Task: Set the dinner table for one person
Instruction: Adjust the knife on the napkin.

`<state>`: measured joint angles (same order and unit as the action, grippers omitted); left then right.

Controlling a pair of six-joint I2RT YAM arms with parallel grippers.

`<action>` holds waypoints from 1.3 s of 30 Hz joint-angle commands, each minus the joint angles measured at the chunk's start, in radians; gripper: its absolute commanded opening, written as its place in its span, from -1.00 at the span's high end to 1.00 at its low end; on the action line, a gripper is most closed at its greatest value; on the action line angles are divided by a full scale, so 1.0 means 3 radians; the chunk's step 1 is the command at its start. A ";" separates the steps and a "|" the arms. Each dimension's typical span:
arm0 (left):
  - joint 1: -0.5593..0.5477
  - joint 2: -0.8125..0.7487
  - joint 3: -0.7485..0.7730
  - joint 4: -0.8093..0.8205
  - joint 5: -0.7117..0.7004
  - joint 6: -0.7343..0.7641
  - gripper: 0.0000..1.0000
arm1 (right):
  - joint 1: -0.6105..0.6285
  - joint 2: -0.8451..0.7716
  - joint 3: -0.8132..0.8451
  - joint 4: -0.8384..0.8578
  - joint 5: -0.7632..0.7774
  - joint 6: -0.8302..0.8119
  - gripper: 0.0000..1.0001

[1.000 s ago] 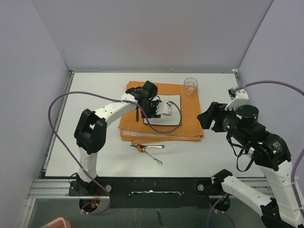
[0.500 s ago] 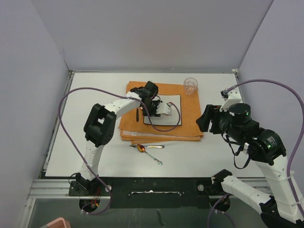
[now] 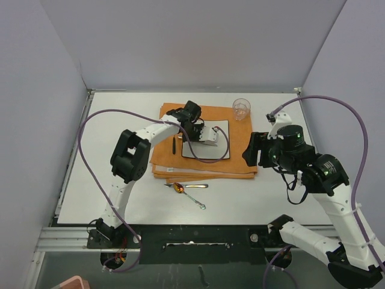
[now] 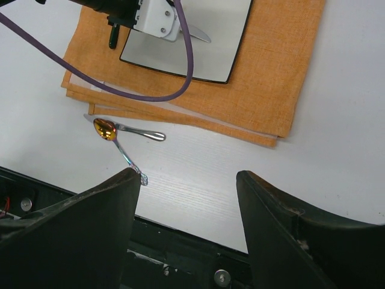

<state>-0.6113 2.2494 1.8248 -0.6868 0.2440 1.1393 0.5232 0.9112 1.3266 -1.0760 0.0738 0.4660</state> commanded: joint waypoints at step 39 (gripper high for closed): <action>-0.0047 -0.0626 0.0172 -0.1031 -0.2148 -0.5761 1.00 | -0.0007 -0.0216 -0.0232 0.0717 -0.0127 0.0269 -0.27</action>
<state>-0.5987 2.1635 1.8702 -0.9710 -0.4232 -0.4683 0.5232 0.8757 1.2503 -0.9131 0.0410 0.5182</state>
